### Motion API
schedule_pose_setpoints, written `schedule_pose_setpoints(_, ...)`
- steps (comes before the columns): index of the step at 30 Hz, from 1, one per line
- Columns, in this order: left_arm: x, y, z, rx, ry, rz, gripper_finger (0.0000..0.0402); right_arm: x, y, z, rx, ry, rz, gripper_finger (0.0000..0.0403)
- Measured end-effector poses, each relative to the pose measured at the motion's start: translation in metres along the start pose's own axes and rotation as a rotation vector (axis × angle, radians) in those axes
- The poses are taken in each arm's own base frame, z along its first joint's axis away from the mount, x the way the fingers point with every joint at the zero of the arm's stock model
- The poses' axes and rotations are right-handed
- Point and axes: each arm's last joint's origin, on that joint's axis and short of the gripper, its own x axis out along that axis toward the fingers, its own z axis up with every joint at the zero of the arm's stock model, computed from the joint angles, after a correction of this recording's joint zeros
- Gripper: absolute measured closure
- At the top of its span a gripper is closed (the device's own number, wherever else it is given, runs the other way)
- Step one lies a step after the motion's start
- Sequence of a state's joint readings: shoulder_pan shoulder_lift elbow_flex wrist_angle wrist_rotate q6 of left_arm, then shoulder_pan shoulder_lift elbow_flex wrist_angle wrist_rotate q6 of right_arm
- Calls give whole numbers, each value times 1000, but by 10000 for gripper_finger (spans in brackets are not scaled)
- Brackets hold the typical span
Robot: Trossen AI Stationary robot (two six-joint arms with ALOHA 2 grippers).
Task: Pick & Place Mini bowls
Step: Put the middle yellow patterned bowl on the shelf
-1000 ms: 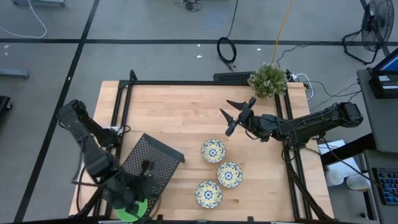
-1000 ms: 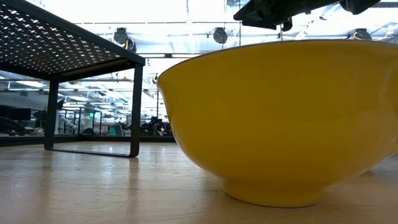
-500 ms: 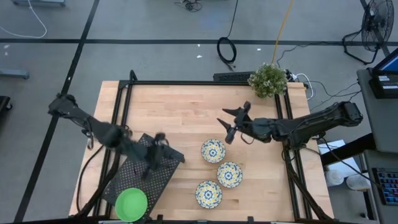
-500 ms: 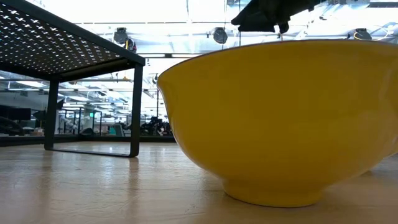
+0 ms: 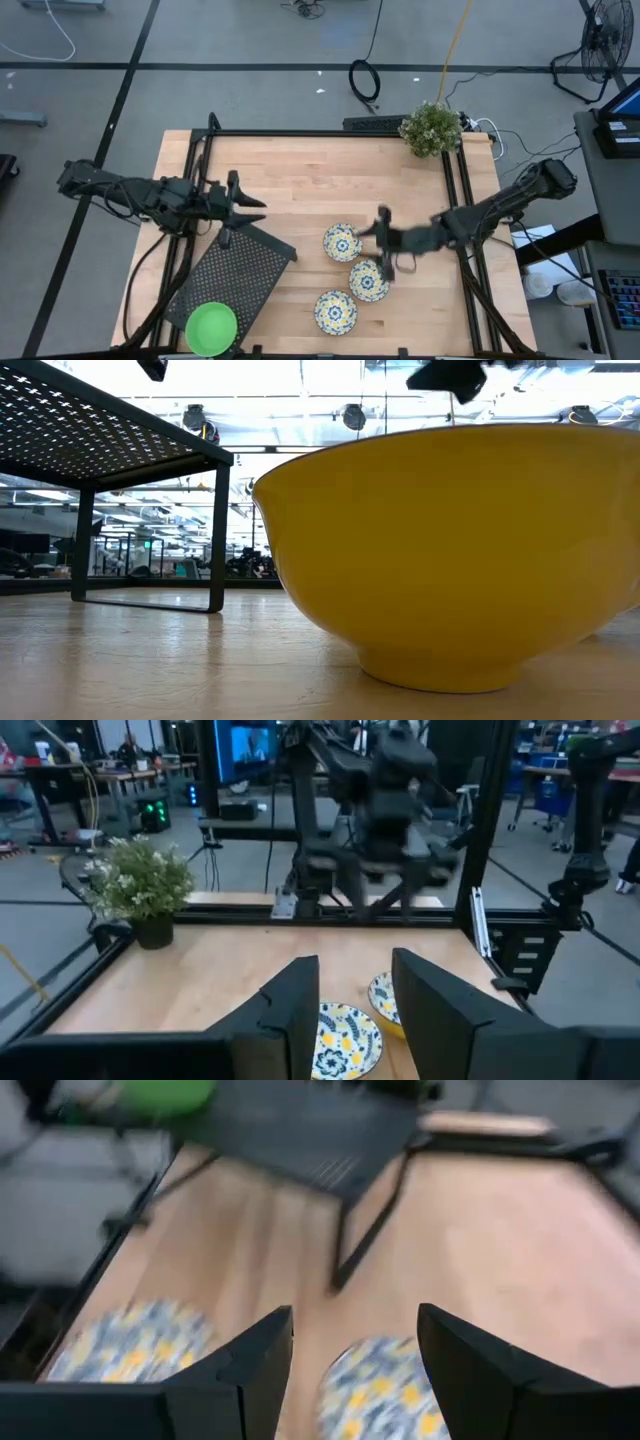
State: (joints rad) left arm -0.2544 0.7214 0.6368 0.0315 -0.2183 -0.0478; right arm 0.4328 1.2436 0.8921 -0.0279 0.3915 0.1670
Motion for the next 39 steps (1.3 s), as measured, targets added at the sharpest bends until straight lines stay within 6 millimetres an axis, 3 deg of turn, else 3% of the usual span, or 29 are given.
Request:
schedule_pose_setpoints(4,0,3,-1,-8,2,21,270,13,31,-19,-53,85,65,197)
schedule_pose_setpoints(8,3,4,-3,-14,15,39,270,33,52,-36,28,241,50,197)
schedule_pose_setpoints(12,3,4,-4,-3,21,41,270,53,67,-32,129,403,65,197)
schedule_pose_setpoints(18,3,4,-7,40,53,42,270,77,89,-20,120,598,130,197)
schedule_pose_setpoints(23,3,4,-12,67,110,43,270,72,83,-25,183,771,-6,197)
schedule_pose_setpoints(29,3,4,-14,72,124,43,270,50,65,-32,385,952,-280,197)
schedule_pose_setpoints(34,3,4,-14,91,124,42,270,40,58,-37,513,1010,-468,197)
schedule_pose_setpoints(39,3,4,-14,91,124,42,270,39,56,-41,593,1001,-530,197)
